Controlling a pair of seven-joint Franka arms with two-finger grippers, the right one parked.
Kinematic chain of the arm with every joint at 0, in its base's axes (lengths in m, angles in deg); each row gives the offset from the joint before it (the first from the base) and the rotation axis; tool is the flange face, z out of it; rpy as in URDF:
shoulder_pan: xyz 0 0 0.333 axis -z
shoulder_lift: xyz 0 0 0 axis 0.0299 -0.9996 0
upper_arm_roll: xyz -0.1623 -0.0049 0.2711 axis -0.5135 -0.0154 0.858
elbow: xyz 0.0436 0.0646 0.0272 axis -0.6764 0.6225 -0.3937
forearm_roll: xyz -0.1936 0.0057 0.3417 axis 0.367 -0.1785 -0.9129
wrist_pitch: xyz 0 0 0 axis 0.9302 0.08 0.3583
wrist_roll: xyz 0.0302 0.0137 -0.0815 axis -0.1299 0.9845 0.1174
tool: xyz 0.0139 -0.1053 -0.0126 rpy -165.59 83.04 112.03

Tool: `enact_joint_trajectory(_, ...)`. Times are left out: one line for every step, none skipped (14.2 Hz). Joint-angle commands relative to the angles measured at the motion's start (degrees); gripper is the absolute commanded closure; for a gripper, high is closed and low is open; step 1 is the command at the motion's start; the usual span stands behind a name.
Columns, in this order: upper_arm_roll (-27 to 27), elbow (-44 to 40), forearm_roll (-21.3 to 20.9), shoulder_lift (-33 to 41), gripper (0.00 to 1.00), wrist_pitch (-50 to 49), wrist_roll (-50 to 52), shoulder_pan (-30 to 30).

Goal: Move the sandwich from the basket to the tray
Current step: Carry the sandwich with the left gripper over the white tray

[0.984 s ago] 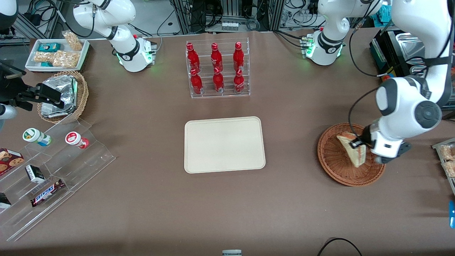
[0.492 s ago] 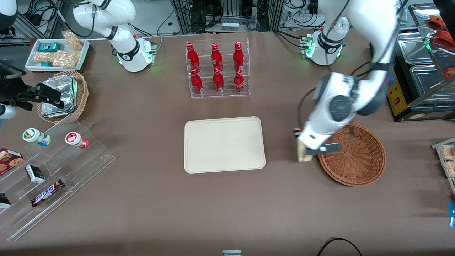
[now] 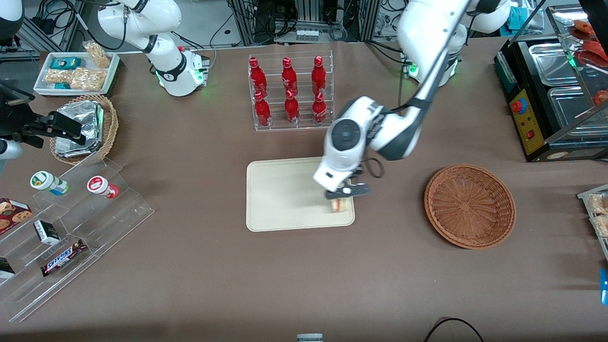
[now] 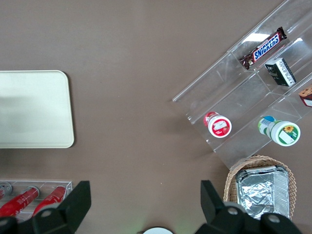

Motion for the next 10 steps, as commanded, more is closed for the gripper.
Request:
enact_joint_trajectory(0.7,-9.1,0.2,-6.8,1.0,-1.4,5.3,4.2)
enact_joint_trajectory(0.7,-11.6,0.2,-8.6,1.0,-1.6,6.2,5.3)
enact_joint_trajectory(0.8,-14.0,0.2,-10.3,1.0,-2.5,7.7,5.9)
enact_joint_trajectory(0.8,-16.3,0.1,-11.8,1.0,-3.3,8.5,6.5)
enact_joint_trajectory(0.8,-18.9,0.1,-13.7,1.0,-4.2,9.2,7.3)
enact_joint_trajectory(0.8,-20.2,0.1,-14.8,1.0,-4.4,9.7,7.8)
enact_joint_trajectory(0.9,-20.8,0.0,-15.8,1.0,-4.4,9.8,7.9)
enact_joint_trajectory(0.9,-20.9,-0.8,-16.3,1.0,-4.1,9.7,7.9)
enact_joint_trajectory(0.8,-20.8,-2.4,-16.4,1.0,-4.0,9.7,7.9)
enact_joint_trajectory(0.8,-20.8,-3.3,-16.6,0.99,-3.9,9.6,7.9)
